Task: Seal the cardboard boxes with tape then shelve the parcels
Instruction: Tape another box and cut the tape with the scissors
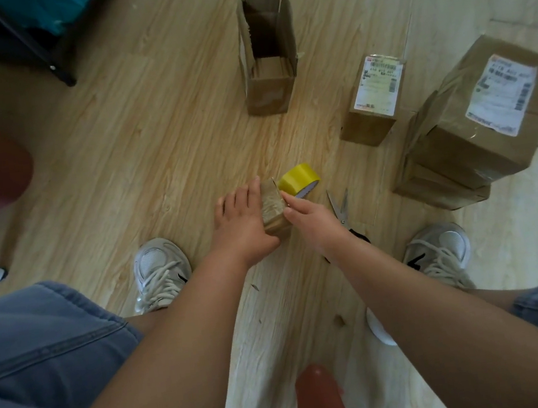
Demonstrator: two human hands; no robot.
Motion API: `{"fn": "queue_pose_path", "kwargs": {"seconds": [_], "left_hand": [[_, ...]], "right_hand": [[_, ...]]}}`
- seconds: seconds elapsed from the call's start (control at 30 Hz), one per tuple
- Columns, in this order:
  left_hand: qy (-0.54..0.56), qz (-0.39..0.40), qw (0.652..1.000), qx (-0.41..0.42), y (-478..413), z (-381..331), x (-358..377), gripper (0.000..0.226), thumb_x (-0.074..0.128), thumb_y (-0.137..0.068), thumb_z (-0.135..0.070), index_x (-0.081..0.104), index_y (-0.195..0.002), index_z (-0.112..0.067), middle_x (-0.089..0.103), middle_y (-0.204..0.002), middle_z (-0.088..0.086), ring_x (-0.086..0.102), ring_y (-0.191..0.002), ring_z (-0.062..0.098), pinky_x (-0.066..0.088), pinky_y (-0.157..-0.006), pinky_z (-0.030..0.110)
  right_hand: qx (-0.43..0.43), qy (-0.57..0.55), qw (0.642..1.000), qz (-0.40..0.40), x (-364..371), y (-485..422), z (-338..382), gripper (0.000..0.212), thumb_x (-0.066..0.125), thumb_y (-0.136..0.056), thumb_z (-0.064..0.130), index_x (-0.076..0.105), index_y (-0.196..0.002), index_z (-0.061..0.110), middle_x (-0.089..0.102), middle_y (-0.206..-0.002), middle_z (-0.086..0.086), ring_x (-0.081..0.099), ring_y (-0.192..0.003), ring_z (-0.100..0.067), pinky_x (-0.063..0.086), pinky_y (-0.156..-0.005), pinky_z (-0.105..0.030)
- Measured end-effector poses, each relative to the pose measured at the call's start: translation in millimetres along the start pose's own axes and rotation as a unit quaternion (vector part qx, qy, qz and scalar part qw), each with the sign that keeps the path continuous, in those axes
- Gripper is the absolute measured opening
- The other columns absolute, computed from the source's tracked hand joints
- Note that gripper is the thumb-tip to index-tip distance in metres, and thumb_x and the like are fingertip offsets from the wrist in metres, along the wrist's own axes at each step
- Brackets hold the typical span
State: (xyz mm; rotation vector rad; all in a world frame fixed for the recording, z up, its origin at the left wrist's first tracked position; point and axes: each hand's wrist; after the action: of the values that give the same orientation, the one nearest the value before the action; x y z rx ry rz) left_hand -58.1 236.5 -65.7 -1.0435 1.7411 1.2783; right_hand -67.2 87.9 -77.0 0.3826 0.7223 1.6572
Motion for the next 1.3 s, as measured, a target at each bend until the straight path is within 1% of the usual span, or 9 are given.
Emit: {"fn": "queue_pose_path", "kwargs": {"seconds": [0.1,0.2,0.37,0.53,0.6,0.77,0.93,1.17,1.3], "left_hand": [[0.049,0.018,0.998,-0.042,3.2,1.7,-7.4,0.111,0.075,-0.071,-0.048,0.009,-0.155,-0.021,0.025,-0.156,0.004,0.021,-0.144,0.024,0.013,-0.117,0.042],[0.124,0.054,0.986,-0.101,15.6,9.6,-10.5,0.109,0.083,-0.066,-0.05,0.021,-0.152,-0.024,0.032,-0.152,0.003,0.032,-0.139,0.025,0.026,-0.113,0.043],[0.477,0.094,0.844,-0.225,29.7,17.8,-26.9,0.044,0.07,-0.086,-0.022,0.052,-0.126,-0.016,0.059,-0.111,0.003,0.057,-0.087,0.013,0.047,-0.07,0.028],[0.531,-0.038,0.79,-0.305,26.2,30.7,-32.5,0.038,0.064,-0.085,-0.054,0.067,-0.089,-0.016,0.069,-0.1,0.007,0.065,-0.093,0.026,0.052,-0.093,0.042],[0.532,-0.086,0.786,-0.302,24.6,32.4,-28.7,0.031,0.072,-0.08,-0.047,0.065,-0.084,-0.016,0.069,-0.091,0.005,0.067,-0.089,0.025,0.055,-0.087,0.04],[0.539,-0.084,0.77,-0.331,17.9,31.6,-11.3,0.023,0.08,-0.074,-0.015,0.061,-0.088,-0.02,0.071,-0.095,0.006,0.069,-0.086,0.022,0.057,-0.087,0.041],[0.516,-0.042,0.788,-0.332,16.6,27.8,14.8,0.032,0.08,-0.081,-0.025,0.059,-0.104,-0.019,0.065,-0.097,-0.001,0.067,-0.094,0.021,0.054,-0.092,0.041],[0.492,-0.036,0.809,-0.318,15.6,24.1,27.9,0.035,0.076,-0.084,-0.026,0.061,-0.115,-0.018,0.068,-0.109,-0.001,0.066,-0.098,0.021,0.054,-0.091,0.043],[0.531,-0.044,0.792,-0.299,12.1,15.9,31.4,0.044,0.073,-0.085,-0.031,0.056,-0.124,-0.02,0.065,-0.111,-0.006,0.062,-0.099,0.014,0.051,-0.091,0.035]], "right_hand": [[0.041,0.058,0.997,-0.025,1.8,8.6,4.4,0.052,0.048,-0.104,0.038,0.041,-0.153,0.022,0.047,-0.152,0.0,0.043,-0.139,-0.019,0.034,-0.111,-0.033],[0.127,0.08,0.989,-0.015,9.4,13.7,5.1,0.057,0.044,-0.1,0.055,0.052,-0.141,0.015,0.062,-0.131,-0.008,0.062,-0.117,-0.028,0.05,-0.103,-0.045],[0.154,-0.013,0.988,0.016,22.5,25.3,12.8,0.038,0.041,-0.105,0.042,0.059,-0.121,0.013,0.067,-0.116,-0.019,0.069,-0.103,-0.034,0.058,-0.091,-0.049],[0.05,-0.037,0.998,0.022,27.6,30.8,25.1,0.022,0.045,-0.107,0.026,0.059,-0.121,0.018,0.068,-0.105,-0.008,0.068,-0.095,-0.024,0.058,-0.092,-0.044],[0.021,-0.064,0.997,0.025,30.4,28.5,28.1,0.02,0.05,-0.105,0.018,0.054,-0.123,0.026,0.068,-0.105,-0.001,0.067,-0.094,-0.018,0.057,-0.094,-0.041],[-0.016,-0.094,0.995,0.036,28.7,16.2,13.8,0.073,0.06,-0.094,-0.005,0.029,-0.155,0.022,0.056,-0.142,0.0,0.06,-0.119,-0.011,0.052,-0.093,-0.028],[-0.008,-0.035,0.999,0.036,22.6,8.7,-3.1,0.055,0.055,-0.09,-0.017,0.053,-0.139,0.008,0.065,-0.128,-0.004,0.063,-0.1,-0.005,0.051,-0.077,-0.016],[0.003,-0.045,0.999,0.02,16.2,-0.2,-9.4,0.065,0.052,-0.084,-0.027,0.053,-0.141,0.004,0.066,-0.119,-0.005,0.065,-0.094,-0.007,0.051,-0.069,-0.011],[-0.008,-0.022,0.999,0.037,9.6,-2.3,-19.0,0.066,0.058,-0.086,-0.018,0.055,-0.142,0.015,0.07,-0.121,0.002,0.068,-0.109,-0.012,0.052,-0.086,-0.022]]}}
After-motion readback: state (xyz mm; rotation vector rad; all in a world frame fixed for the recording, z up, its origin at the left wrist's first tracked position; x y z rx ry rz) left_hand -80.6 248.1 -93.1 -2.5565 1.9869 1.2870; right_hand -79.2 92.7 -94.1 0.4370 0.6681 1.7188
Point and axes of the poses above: each hand's wrist, its own y-axis away from the middle knuckle, its own x-axis out of the palm, z = x × y
